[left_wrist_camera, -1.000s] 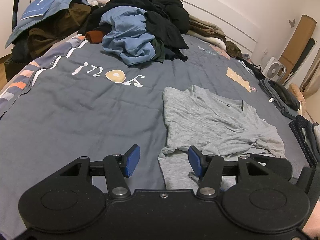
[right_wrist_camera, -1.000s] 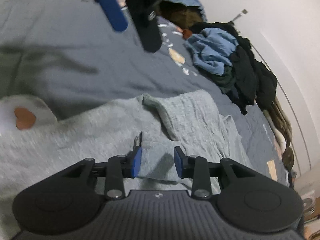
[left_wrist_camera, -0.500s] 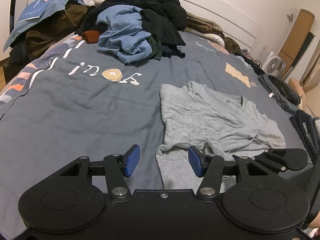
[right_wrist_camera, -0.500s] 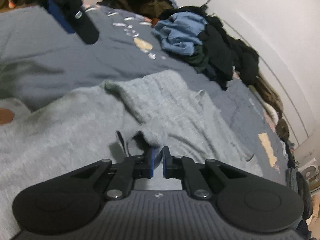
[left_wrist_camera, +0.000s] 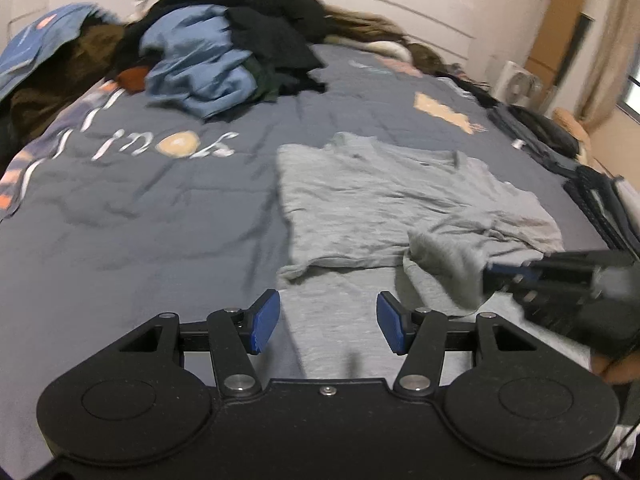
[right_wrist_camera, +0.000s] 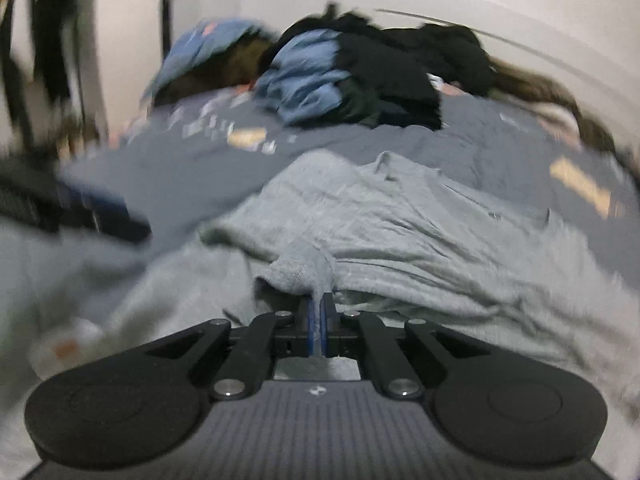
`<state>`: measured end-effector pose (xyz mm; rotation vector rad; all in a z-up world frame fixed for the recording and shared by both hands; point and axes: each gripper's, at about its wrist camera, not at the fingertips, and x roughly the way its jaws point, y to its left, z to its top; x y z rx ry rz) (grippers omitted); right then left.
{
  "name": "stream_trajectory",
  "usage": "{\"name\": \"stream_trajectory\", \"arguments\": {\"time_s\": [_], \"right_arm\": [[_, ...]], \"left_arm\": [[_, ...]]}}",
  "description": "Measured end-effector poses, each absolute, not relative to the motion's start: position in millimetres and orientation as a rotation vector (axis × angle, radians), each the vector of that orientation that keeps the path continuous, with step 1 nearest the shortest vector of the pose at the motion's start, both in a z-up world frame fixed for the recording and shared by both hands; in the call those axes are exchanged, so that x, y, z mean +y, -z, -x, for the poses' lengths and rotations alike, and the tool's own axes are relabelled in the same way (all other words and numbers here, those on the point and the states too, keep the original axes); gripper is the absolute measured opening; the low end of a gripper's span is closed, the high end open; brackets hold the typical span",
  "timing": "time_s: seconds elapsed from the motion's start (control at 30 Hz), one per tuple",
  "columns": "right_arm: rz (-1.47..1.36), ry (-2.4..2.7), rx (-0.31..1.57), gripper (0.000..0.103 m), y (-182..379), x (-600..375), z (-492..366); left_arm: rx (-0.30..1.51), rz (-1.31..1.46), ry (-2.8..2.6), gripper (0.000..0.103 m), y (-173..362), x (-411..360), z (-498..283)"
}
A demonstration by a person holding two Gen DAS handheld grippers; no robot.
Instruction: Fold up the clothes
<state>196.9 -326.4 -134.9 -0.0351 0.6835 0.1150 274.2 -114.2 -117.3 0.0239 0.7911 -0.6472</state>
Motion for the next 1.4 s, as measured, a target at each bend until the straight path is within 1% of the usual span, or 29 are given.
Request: {"name": "stream_trajectory", "arguments": {"time_s": [0.17, 0.33, 0.5, 0.77, 0.9, 0.93, 0.97, 1.0, 1.03, 1.07, 1.1, 1.23, 1.33, 1.37, 1.4], "right_arm": [[-0.194, -0.132, 0.609, 0.003, 114, -362, -165], [-0.331, -0.128, 0.565, 0.003, 114, -394, -142], [-0.394, -0.135, 0.557, 0.003, 119, -411, -138], [-0.435, -0.154, 0.567, 0.003, 126, -420, -134], [-0.437, -0.161, 0.571, 0.003, 128, -419, -132], [-0.437, -0.166, 0.574, 0.003, 128, -418, -132], [-0.436, -0.170, 0.575, 0.003, 128, -417, -131], [-0.435, -0.173, 0.577, 0.003, 129, -416, -131], [-0.434, -0.176, 0.578, 0.003, 129, -415, -131], [-0.430, -0.174, 0.579, 0.003, 129, -415, -131], [-0.426, -0.172, 0.580, 0.003, 128, -414, -131], [-0.404, -0.156, 0.582, 0.003, 128, -414, -130], [-0.405, -0.152, 0.590, 0.003, 129, -416, -131], [-0.405, -0.152, 0.590, 0.003, 129, -416, -131], [-0.403, -0.153, 0.591, 0.003, 129, -416, -131]], "left_arm": [[0.639, -0.184, 0.783, 0.053, 115, -146, -238], [0.502, -0.277, 0.877, 0.053, 110, -179, -199], [0.441, -0.352, 0.903, 0.053, 117, -210, -174], [0.441, -0.399, 0.920, 0.053, 133, -236, -162], [0.473, -0.367, 0.883, 0.045, 140, -234, -169], [0.485, -0.355, 0.875, 0.041, 141, -234, -173], [0.499, -0.334, 0.865, 0.031, 142, -233, -177], [0.521, -0.306, 0.860, 0.025, 142, -231, -182], [0.531, -0.284, 0.864, 0.022, 141, -229, -185], [0.540, -0.264, 0.868, 0.015, 140, -226, -187], [0.535, -0.260, 0.857, 0.014, 139, -226, -187], [0.531, -0.260, 0.855, 0.014, 136, -225, -187], [0.531, -0.269, 0.885, 0.016, 135, -227, -183], [0.532, -0.272, 0.895, 0.020, 134, -227, -182], [0.532, -0.275, 0.906, 0.027, 134, -228, -181]]}}
